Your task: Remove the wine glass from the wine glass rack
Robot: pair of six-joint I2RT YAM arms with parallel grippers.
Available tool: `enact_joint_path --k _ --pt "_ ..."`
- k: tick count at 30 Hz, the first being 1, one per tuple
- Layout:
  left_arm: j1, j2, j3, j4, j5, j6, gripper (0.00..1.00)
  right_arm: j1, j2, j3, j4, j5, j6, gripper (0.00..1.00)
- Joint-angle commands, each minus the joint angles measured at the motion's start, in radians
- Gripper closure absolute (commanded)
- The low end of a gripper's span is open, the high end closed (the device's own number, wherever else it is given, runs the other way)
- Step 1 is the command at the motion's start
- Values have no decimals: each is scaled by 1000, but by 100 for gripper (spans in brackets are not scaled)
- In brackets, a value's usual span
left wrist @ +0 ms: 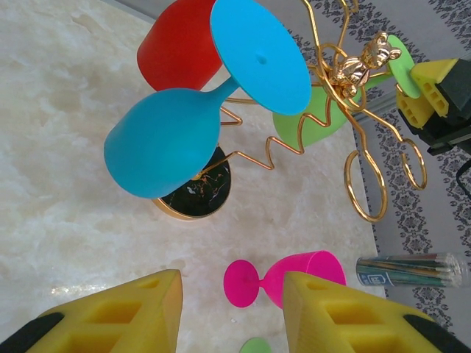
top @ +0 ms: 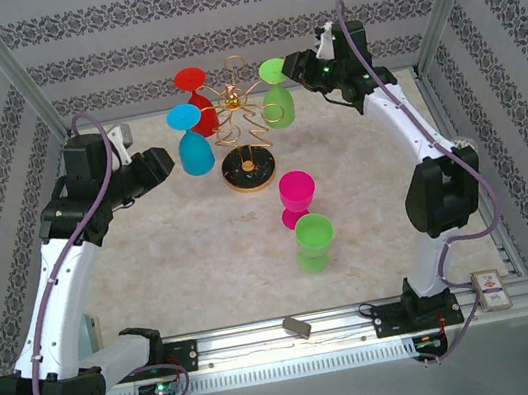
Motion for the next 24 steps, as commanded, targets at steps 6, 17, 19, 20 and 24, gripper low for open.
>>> enact_joint_path --k 6,17,19,20,24 --pt "14 -2 -7 17 -15 8 59 5 -4 34 30 -12 10 73" --pt "16 -4 -12 23 -13 3 59 0 -14 32 30 -18 21 84" --pt "16 -5 -13 25 -12 2 59 -3 -15 30 32 -24 27 85" --pt "16 -7 -13 26 -13 2 59 -3 -17 30 32 -27 30 86" --pt "16 -6 -14 27 -11 0 58 -7 -21 26 37 -37 39 90"
